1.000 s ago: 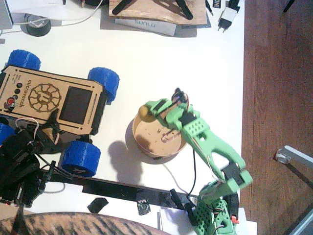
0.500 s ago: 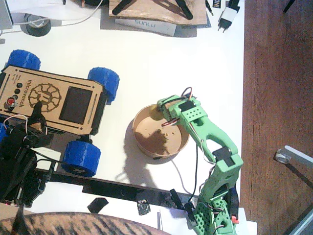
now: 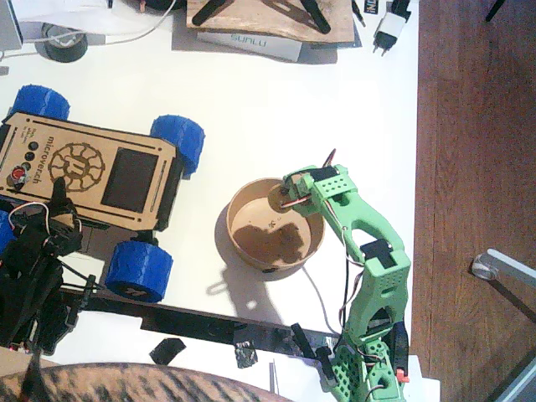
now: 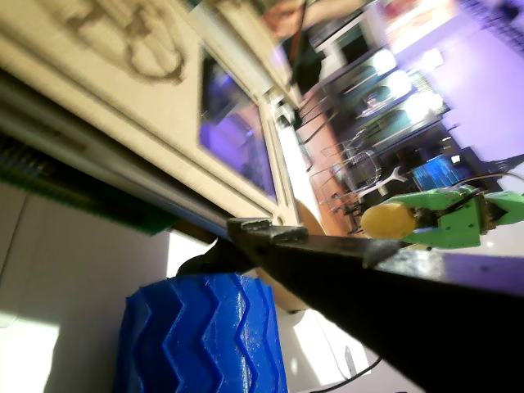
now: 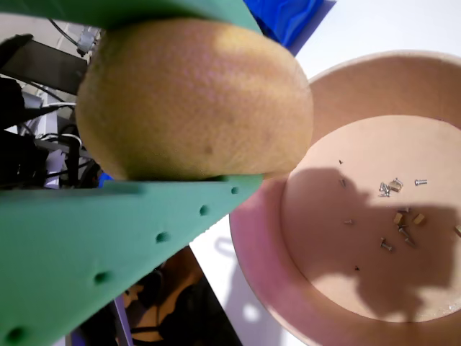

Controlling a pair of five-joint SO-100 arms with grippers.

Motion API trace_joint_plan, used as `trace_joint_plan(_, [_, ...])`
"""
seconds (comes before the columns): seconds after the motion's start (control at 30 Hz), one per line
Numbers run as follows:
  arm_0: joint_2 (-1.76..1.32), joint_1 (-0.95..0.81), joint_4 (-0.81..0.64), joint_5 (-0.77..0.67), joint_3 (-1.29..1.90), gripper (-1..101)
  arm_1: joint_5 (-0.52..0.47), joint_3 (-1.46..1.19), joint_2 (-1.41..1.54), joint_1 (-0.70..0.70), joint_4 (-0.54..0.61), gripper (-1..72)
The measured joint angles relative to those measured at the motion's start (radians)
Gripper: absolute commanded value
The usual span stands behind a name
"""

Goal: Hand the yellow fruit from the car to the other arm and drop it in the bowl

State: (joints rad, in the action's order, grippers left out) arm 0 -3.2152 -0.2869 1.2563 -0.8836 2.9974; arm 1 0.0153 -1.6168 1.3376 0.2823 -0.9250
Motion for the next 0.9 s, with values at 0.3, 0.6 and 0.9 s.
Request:
trace_joint_plan(0.3, [-0.003,0.000,0.002,0.000,0.000,52,0.000,0.005,-0.005,0.008,-0.003,0.1])
trace_joint_plan(0.6, [0.048,0.003,-0.029,0.000,0.052,53,0.002,0.011,-0.021,0.015,-0.003,22.2])
trace_joint_plan(0.9, [0.021,0.002,-0.035,0.000,0.110,52,0.020,0.025,-0.021,0.015,-0.003,27.2])
